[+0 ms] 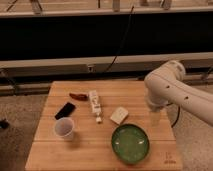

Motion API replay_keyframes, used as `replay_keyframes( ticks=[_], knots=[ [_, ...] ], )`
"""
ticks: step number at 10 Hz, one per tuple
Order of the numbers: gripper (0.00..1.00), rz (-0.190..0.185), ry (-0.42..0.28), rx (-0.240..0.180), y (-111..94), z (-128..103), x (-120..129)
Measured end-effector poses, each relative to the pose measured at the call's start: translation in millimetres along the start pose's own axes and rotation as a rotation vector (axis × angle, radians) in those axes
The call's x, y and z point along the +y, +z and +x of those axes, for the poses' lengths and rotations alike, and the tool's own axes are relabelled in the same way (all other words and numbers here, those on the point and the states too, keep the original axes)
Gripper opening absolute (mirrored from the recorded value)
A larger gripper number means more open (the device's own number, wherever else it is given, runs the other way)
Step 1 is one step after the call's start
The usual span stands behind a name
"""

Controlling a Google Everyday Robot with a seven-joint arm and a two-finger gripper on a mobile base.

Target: Pick up the ceramic cup

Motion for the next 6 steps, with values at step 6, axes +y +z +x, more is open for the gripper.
replay_keyframes(
  ticks=[6],
  knots=[
    [0.80,0.025,-0.148,0.030,-5,-64,-12]
  ],
)
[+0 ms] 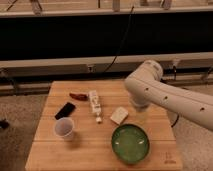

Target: Pick up the ceramic cup

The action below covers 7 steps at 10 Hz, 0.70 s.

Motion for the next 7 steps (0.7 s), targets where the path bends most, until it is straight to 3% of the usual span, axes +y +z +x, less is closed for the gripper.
replay_keyframes(
  ticks=[2,4,7],
  knots=[
    [0.80,0.007,-0.042,0.007,0,-7,-3],
    [0.80,0.027,-0.104,0.005,-1,-36,-13],
    [0.80,0.046,-0.171,0.008,-1,-47,-19]
  ],
)
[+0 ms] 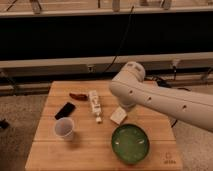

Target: Pick up the ceramic cup

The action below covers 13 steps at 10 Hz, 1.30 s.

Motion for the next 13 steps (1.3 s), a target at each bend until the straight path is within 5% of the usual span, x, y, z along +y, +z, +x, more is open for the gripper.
replay_keyframes(
  ticks=[13],
  knots=[
    [0.80,0.127,-0.292,-0.019,-7,-82,-45]
  ],
)
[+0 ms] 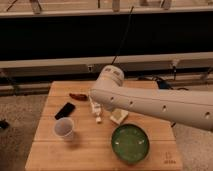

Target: Pick up the ceramic cup

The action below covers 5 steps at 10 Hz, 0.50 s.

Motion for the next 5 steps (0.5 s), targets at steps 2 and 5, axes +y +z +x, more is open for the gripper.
replay_keyframes(
  ticks=[2,5],
  knots=[
    [0.80,0.013,-0.034,-0.006,2,-18,-9],
    [0.80,0.025,-0.079,-0.016,8,-42,-10]
  ],
)
